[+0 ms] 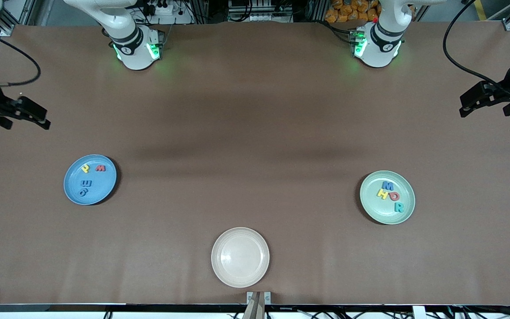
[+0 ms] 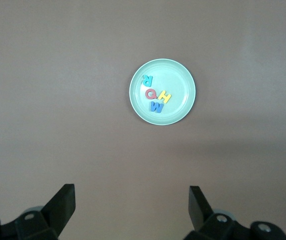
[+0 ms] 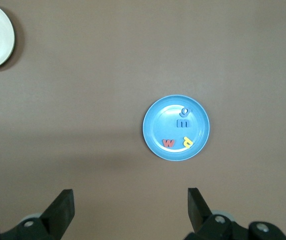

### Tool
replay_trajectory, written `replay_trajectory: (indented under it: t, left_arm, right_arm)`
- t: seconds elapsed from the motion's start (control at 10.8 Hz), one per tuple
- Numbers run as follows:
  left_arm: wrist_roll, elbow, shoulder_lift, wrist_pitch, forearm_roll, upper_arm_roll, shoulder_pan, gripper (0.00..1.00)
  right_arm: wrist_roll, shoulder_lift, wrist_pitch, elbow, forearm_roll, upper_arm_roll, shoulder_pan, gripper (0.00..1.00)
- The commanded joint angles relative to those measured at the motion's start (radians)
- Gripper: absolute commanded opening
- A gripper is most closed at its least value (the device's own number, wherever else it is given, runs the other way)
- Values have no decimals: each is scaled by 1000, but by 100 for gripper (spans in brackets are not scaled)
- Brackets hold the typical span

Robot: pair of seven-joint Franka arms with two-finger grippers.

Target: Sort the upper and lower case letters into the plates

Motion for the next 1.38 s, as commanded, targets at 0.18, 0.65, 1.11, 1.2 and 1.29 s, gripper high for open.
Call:
replay_trajectory:
  t: [0.18, 0.65, 1.11, 1.2, 1.29]
  left_arm:
    - [26, 12, -2, -2, -2, 0, 5, 100]
    - [28, 44, 0, -2, -13, 0, 5, 100]
    - [17, 44, 0, -2, -76, 8, 14, 100]
    - [17, 44, 0, -2, -74, 8, 14, 100]
    - [14, 44, 0, -2, -71, 8, 14, 100]
  right_arm:
    - [-52, 34, -23, 69, -11, -1, -4, 100]
    - [-53, 18, -78, 71, -16, -2, -5, 100]
    - [-48, 17, -80, 73, -16, -2, -5, 100]
    - [-48, 17, -81, 73, -16, -4, -5, 100]
    - [-48, 17, -83, 73, -16, -4, -5, 100]
